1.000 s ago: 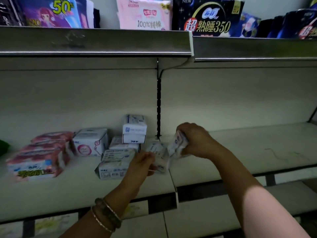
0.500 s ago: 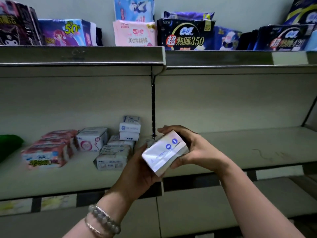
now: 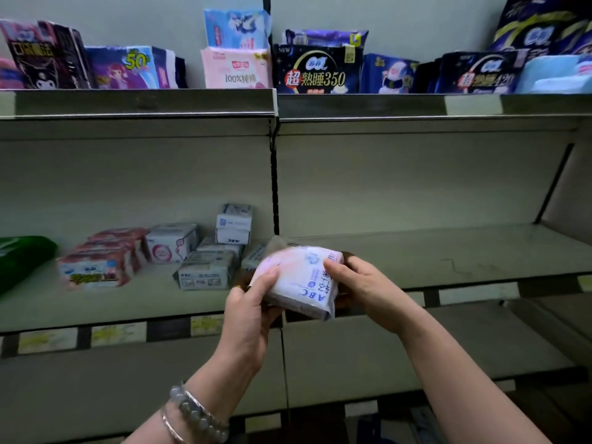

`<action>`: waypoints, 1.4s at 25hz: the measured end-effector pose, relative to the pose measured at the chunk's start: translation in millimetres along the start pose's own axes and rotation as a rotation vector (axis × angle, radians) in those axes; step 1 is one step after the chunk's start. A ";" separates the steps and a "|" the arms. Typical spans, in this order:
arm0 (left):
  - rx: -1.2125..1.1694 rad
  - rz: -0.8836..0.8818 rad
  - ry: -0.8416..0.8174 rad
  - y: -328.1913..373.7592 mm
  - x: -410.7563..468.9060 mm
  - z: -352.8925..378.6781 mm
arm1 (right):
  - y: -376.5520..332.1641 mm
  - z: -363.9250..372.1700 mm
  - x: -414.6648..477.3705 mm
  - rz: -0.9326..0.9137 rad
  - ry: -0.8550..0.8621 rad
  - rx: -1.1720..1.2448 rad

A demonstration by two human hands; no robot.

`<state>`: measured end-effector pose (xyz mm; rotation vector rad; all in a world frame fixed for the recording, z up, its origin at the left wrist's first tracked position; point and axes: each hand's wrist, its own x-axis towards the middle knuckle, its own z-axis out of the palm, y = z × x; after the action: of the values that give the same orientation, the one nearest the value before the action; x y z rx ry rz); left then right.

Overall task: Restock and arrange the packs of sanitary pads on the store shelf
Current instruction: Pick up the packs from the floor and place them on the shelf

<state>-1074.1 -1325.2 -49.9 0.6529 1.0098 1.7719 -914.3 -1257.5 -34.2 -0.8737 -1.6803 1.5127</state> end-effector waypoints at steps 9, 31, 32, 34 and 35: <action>-0.017 0.067 -0.139 35.6 -40.2 -71.6 | -1.3 65.2 -15.3 -0.119 0.009 0.107; 0.098 -0.018 -0.016 85.1 -162.1 -258.3 | 27.0 257.6 -118.3 0.037 -0.065 -0.150; 0.182 -0.003 -0.050 84.1 -160.5 -255.6 | 27.2 252.1 -119.7 0.050 -0.091 -0.192; 0.395 -0.005 -0.159 81.9 -158.8 -246.0 | 29.1 246.0 -120.9 0.051 -0.240 -0.210; 0.494 -0.025 -0.218 80.2 -158.7 -237.4 | 30.9 244.0 -122.2 0.053 -0.329 -0.234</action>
<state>-1235.7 -1568.4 -101.9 1.1077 1.3046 1.3942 -1056.7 -1485.6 -89.6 -0.8263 -2.1211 1.5837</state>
